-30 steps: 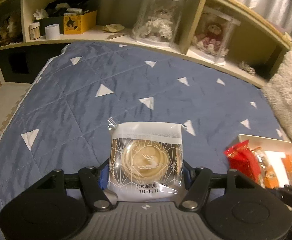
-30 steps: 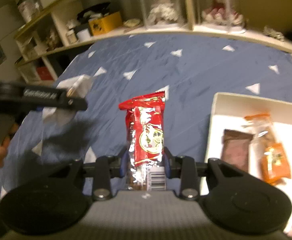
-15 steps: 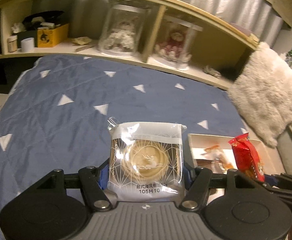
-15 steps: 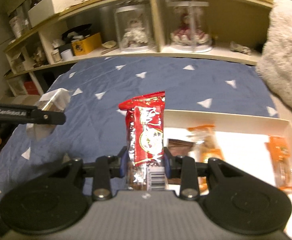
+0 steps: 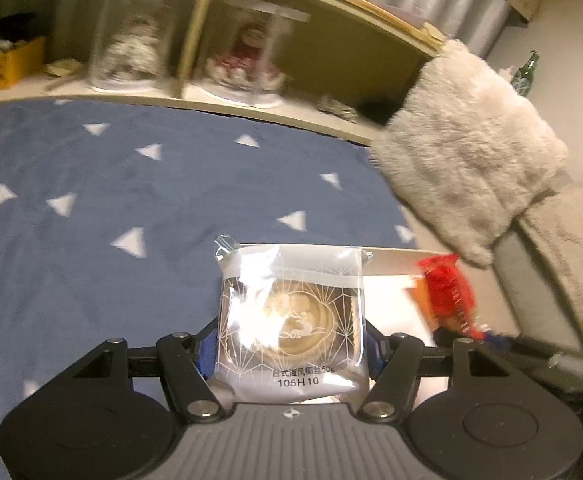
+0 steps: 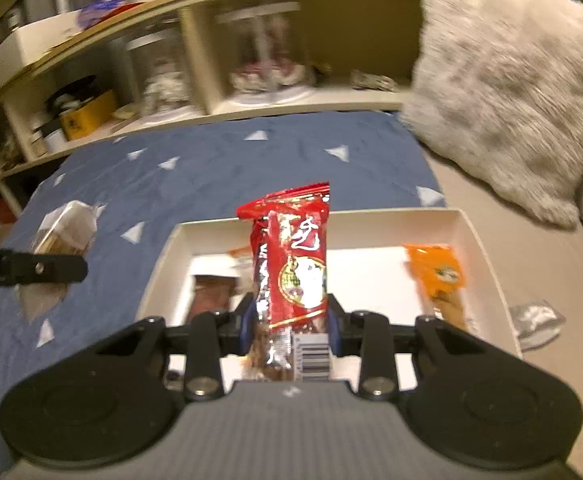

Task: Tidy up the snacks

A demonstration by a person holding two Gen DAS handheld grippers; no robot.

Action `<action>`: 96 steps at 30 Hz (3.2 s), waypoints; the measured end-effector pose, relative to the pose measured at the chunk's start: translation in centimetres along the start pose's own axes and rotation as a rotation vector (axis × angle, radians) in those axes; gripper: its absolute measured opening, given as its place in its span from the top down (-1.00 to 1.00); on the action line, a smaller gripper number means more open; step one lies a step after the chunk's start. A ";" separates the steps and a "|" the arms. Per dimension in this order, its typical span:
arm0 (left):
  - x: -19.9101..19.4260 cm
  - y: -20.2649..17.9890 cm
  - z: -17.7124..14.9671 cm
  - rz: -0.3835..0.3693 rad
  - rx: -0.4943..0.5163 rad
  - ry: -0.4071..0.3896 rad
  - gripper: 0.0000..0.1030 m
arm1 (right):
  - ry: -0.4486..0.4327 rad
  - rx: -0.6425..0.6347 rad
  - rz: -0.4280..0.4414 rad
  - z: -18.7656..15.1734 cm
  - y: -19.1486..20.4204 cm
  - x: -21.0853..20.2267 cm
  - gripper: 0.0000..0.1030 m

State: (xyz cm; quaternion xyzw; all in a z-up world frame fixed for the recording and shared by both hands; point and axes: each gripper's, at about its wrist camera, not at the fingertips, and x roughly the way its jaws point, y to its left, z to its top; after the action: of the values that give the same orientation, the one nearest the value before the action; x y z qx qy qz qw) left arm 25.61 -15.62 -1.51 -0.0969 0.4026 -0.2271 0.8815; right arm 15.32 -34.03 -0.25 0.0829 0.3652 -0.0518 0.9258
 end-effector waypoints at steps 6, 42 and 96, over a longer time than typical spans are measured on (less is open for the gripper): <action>3.6 -3.6 0.8 -0.129 -0.071 0.027 -0.30 | 0.013 0.089 -0.058 -0.6 -3.0 1.1 0.23; 16.0 -4.6 -0.7 -0.137 -0.260 0.179 -0.38 | 0.049 0.164 -0.033 0.0 -7.7 5.7 0.07; -11.0 -2.3 -1.6 0.041 0.076 -0.013 -1.00 | -0.032 0.141 -0.219 -2.0 0.2 -11.8 -0.99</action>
State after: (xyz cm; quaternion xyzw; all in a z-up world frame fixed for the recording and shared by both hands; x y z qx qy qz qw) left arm 17.37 -12.33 5.60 -0.0565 0.3897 -0.2233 0.8917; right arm 5.45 -33.00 6.42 0.1064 0.3525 -0.1794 0.9123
